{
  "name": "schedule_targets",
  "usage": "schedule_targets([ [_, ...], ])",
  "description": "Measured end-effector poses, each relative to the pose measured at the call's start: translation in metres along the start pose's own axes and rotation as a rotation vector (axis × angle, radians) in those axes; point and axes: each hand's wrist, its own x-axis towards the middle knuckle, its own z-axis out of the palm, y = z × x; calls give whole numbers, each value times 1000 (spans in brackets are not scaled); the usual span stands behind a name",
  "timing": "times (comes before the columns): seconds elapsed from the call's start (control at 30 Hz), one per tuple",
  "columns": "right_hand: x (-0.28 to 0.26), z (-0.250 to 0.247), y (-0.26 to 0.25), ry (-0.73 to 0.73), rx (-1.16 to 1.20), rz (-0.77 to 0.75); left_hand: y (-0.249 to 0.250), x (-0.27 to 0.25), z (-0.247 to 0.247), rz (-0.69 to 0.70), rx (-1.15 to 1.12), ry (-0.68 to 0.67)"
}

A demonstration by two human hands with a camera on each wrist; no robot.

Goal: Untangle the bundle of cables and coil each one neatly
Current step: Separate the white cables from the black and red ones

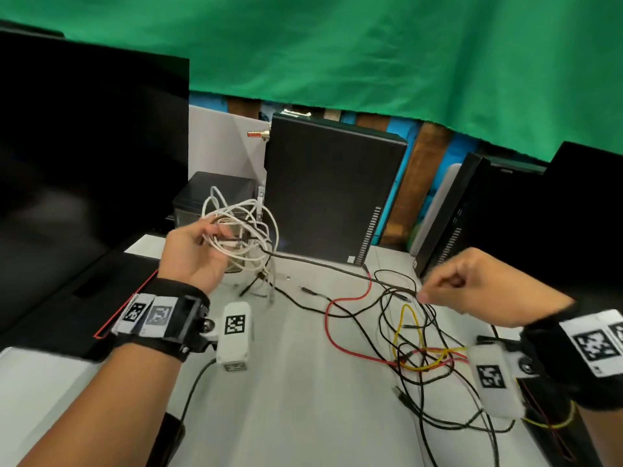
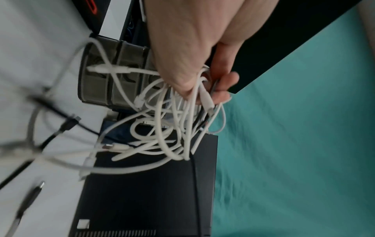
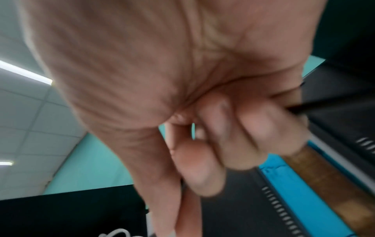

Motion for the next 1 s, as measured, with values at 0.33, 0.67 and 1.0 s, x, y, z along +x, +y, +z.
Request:
schedule_targets([
  [0.33,29,40,-63,277,165,-350,-47,-20,20,-110,172,-203],
  [0.67,49,57,-95,325,-75,-424,-74,-41,31,-42,636,-325],
  [1.0,32,66,-103,420,-541,-438,-77,-52,41,85,769,-243],
])
